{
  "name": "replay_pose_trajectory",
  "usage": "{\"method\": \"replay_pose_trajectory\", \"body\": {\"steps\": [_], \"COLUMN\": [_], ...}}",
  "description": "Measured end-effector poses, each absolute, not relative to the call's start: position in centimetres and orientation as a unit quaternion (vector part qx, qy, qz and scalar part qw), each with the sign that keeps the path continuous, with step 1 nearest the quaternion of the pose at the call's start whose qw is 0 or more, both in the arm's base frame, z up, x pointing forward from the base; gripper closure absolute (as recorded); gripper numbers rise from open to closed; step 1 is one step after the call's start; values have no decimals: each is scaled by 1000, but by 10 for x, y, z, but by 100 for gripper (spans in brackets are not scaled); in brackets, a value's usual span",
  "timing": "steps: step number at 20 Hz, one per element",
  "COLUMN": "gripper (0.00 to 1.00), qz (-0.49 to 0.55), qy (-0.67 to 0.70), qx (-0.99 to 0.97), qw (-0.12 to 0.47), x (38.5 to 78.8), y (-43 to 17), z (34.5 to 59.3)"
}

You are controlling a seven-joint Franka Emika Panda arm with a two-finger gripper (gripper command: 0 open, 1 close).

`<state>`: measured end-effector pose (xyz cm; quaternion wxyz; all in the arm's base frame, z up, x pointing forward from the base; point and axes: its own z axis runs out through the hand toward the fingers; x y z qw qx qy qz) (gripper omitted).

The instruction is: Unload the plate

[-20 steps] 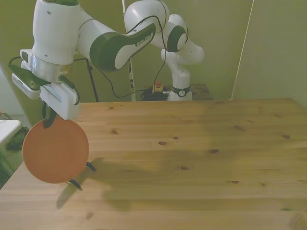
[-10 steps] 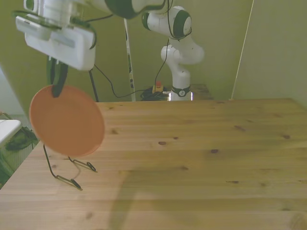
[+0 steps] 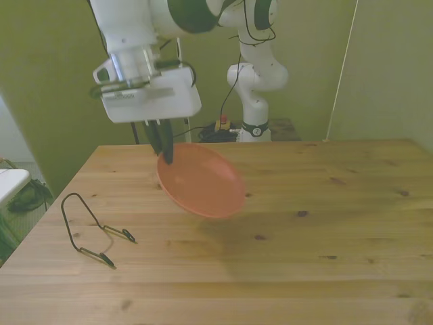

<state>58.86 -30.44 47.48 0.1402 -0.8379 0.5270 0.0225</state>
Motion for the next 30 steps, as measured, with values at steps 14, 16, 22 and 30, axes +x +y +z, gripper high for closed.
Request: {"method": "replay_pose_trajectory", "body": {"steps": [14, 16, 22, 30], "gripper": [0, 0, 0, 0], "qz": [19, 15, 2, -12], "qy": [479, 477, 477, 474], "qx": [-870, -872, -873, -874], "qw": [117, 111, 102, 104], "x": [548, 548, 546, 542], "y": [-321, -320, -319, -317], "z": [372, 371, 367, 391]}}
